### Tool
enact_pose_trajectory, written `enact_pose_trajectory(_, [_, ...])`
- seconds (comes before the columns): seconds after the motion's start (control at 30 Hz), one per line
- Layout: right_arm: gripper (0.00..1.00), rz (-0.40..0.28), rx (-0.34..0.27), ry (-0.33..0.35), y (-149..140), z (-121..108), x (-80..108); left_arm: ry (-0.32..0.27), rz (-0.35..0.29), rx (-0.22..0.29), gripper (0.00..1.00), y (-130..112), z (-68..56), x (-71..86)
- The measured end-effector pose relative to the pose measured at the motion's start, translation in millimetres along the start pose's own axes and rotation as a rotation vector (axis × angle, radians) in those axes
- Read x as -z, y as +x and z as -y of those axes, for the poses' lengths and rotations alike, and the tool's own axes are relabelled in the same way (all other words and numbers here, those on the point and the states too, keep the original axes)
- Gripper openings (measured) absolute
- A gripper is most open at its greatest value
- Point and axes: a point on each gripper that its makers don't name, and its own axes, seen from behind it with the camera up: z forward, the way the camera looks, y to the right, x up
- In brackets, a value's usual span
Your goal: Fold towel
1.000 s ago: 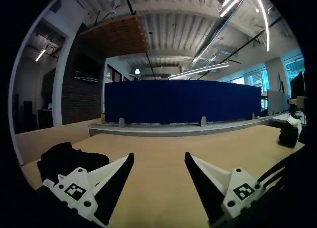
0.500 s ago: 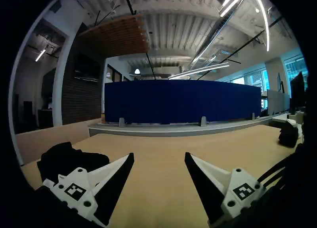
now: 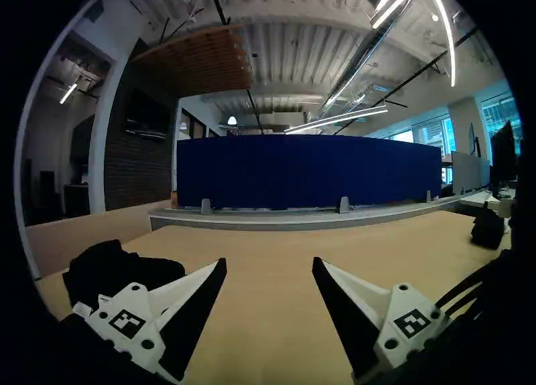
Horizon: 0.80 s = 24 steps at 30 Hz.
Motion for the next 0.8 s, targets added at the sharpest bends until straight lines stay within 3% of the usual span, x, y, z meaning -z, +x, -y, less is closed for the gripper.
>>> enact_pose_trajectory(0.37, [0.98,-0.020,0.077,0.016,-4,10,1.3,0.000,0.000,0.000,0.95,0,-0.8,-0.9])
enact_pose_trajectory(0.8, [0.98,-0.016,0.097,0.017,-6,14,2.5,0.000,0.000,0.000,0.95,1,-1.3,-1.1])
